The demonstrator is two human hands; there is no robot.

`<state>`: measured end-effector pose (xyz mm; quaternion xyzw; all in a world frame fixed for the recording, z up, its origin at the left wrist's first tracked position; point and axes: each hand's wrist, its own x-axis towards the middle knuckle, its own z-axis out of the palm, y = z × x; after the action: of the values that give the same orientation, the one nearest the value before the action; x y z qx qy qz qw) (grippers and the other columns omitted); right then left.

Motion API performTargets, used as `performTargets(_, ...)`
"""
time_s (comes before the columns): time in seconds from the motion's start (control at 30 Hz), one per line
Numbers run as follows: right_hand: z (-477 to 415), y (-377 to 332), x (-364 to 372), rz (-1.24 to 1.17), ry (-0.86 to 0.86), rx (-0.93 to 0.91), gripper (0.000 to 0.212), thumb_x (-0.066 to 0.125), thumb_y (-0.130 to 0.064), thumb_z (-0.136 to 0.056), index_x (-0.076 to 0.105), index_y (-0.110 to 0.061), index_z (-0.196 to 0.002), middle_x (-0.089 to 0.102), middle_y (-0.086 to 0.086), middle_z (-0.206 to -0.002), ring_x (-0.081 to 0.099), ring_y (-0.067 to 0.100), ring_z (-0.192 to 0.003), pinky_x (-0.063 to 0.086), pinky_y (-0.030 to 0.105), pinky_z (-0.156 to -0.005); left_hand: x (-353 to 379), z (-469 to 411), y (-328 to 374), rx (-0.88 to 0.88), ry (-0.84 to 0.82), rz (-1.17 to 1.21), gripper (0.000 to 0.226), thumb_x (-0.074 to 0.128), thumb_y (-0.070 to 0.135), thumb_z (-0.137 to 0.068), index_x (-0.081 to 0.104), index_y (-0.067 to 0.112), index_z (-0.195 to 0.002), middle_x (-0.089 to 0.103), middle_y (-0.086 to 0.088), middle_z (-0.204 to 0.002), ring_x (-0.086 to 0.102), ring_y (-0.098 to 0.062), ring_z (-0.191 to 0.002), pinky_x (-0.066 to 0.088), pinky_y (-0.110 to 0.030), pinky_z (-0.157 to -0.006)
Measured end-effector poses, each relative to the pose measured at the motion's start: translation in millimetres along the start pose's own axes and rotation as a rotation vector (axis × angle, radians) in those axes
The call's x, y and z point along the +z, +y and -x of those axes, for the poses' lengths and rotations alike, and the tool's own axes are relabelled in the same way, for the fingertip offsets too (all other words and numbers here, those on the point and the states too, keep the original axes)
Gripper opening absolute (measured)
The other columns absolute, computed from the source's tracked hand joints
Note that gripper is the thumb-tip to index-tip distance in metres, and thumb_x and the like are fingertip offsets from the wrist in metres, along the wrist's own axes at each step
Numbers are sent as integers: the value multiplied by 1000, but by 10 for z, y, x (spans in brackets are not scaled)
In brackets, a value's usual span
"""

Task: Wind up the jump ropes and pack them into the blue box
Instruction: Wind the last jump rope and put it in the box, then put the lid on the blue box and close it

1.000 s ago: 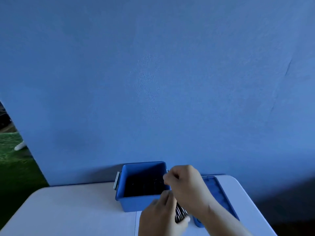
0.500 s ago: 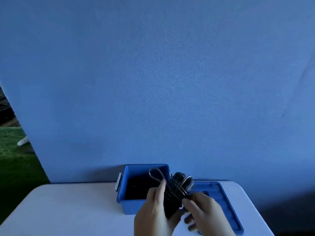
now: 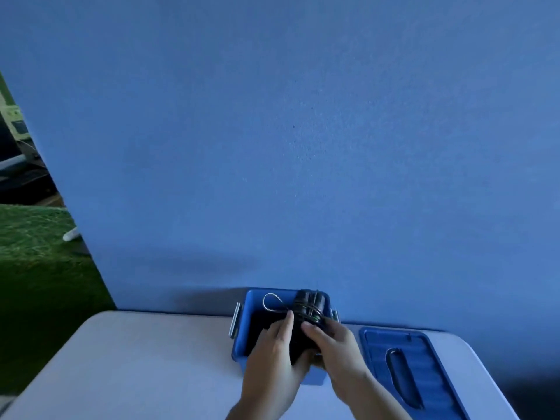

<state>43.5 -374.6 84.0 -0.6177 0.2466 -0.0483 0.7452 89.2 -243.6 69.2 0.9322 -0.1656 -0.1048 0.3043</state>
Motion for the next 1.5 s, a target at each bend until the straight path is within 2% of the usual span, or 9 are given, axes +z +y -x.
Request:
performTargets(0.13,-526,158,219,109,-42,71,8,66,-5,-91,72,-5,-96,74,17,-83,67,27,-70,59,40,-65,101,-360,-345,-90,24,51,56,58,51,-80,63,22,-128,69,-3,-121,66,-25,-109,51,-31,-87)
performTargets(0.27,-977,376,314,295,-5,150,9,62,-8,-72,70,-10,-67,63,13,-61,61,27,-60,57,45,-63,272,-726,-645,-145,14,83,45,63,52,-83,67,26,-120,73,4,-108,69,-20,-99,50,-26,-77)
performTargets(0.4,-1253,585,336,500,24,153,12,59,-10,-67,66,-12,-58,56,4,-51,55,22,-49,45,31,-50,349,-923,-734,-162,-24,138,30,69,35,-89,72,18,-113,71,7,-94,63,0,-75,36,-2,-52)
performTargets(0.57,-1352,627,308,627,18,175,18,54,-4,-77,63,-13,-64,54,-1,-59,49,17,-56,33,22,-48,372,-1033,-637,-118,-22,55,18,63,36,-76,65,21,-86,68,8,-72,63,-11,-65,36,-20,-49)
performTargets(0.8,-1361,530,278,834,-66,113,20,53,-9,-82,73,-11,-86,66,2,-75,60,20,-70,45,26,-61,436,-1064,-673,-64,-68,-45,19,61,33,-79,66,20,-91,70,0,-86,68,-21,-83,49,-29,-63)
performTargets(0.93,-1324,225,23,1118,165,-308,31,58,-16,-87,71,-19,-115,66,3,-117,54,26,-114,46,31,-93,190,-1049,-853,138,253,-204,34,73,31,-82,71,22,-115,65,-3,-110,56,-30,-107,52,-41,-94)
performTargets(1.0,-1354,153,-195,1250,208,-276,40,59,-18,-88,62,-20,-127,55,4,-129,43,29,-122,46,37,-99,44,-1047,-998,145,412,-275,48,82,25,-76,69,19,-122,62,-8,-115,55,-35,-102,53,-43,-92)
performTargets(1.17,-1345,258,-492,1183,146,48,49,61,-22,-90,47,-15,-137,61,20,-124,61,37,-110,51,37,-86,-66,-1001,-1191,-144,86,-209,67,62,26,-97,30,19,-156,45,-15,-143,53,-36,-125,45,-42,-101)
performTargets(1.5,-1019,374,-643,1042,180,-7,42,62,-17,-88,57,-15,-130,68,18,-116,62,35,-105,50,34,-80,84,-692,-1215,-78,92,-127,59,57,18,-99,38,17,-154,49,-15,-142,60,-38,-117,47,-39,-96)
